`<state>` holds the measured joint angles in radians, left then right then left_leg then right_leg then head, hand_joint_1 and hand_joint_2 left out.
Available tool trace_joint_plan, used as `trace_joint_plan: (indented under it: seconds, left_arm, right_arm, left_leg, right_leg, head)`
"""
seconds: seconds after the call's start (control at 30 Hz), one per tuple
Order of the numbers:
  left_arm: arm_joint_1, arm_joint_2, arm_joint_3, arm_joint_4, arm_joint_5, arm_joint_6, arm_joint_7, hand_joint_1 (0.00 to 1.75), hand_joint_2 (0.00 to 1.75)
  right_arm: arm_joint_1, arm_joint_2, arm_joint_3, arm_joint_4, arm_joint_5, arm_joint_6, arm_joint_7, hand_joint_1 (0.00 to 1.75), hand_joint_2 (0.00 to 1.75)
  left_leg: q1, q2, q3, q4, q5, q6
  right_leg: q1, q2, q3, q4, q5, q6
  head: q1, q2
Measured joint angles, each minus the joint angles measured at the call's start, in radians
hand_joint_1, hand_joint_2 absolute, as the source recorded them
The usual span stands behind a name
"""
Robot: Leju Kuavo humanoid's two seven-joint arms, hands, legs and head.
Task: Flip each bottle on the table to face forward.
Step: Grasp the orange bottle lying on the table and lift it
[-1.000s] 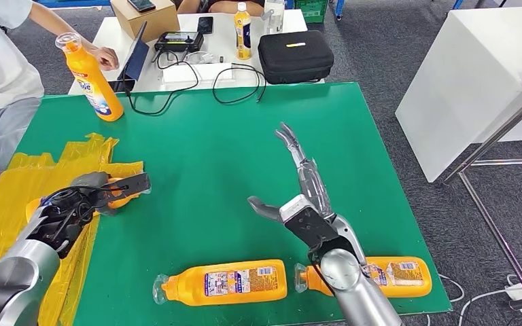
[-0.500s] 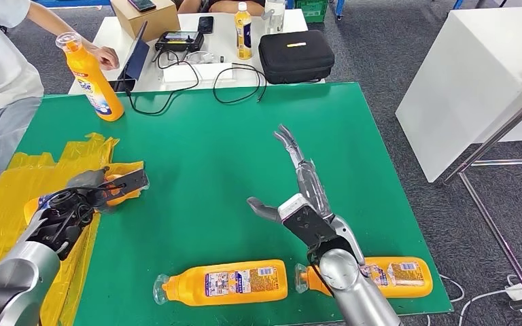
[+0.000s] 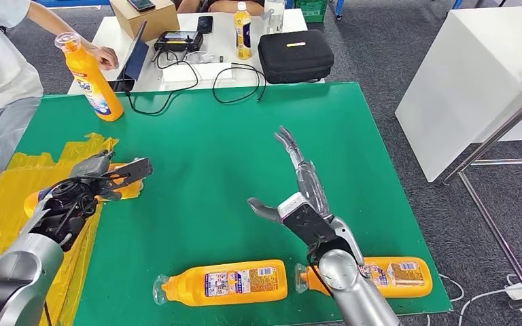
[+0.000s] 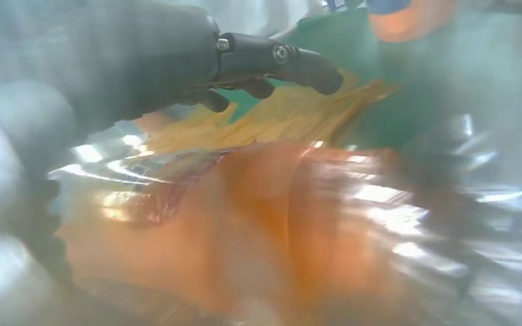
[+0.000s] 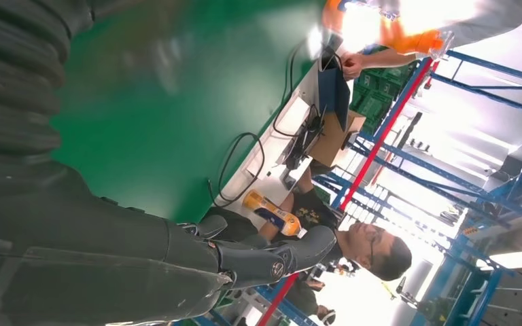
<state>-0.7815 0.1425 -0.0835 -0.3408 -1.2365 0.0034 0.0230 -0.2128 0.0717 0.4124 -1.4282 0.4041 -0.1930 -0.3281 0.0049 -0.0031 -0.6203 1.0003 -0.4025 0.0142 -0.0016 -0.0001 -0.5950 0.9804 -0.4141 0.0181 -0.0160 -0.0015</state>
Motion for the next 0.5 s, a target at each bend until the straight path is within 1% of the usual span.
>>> trace_joint_plan:
  seconds: [0.23,0.4,0.5]
  left_arm:
    - [-0.015,-0.012,-0.001,-0.038,0.043,-0.014,-0.075,0.0,1.75]
    - [-0.024,-0.023,-0.006,-0.071,0.062,-0.023,-0.102,0.0,1.75]
    - [-0.024,-0.028,-0.015,-0.094,0.095,-0.038,-0.134,0.0,1.75]
  right_arm:
    - [0.016,0.0,-0.013,0.0,0.011,0.0,0.001,0.0,1.75]
    - [0.03,0.0,-0.021,0.0,0.021,0.0,0.005,0.0,1.75]
    - [0.037,0.0,-0.024,0.0,0.033,0.001,0.007,0.0,1.75]
  left_leg:
    - [0.0,0.0,0.0,0.0,0.0,0.0]
    - [0.0,0.0,0.0,0.0,0.0,0.0]
    - [0.0,0.0,0.0,0.0,0.0,0.0]
  right_leg:
    - [0.0,0.0,0.0,0.0,0.0,0.0]
    - [0.0,0.0,0.0,0.0,0.0,0.0]
    - [0.0,0.0,0.0,0.0,0.0,0.0]
  head:
    - [0.0,0.0]
    - [0.0,0.0]
    - [0.0,0.0]
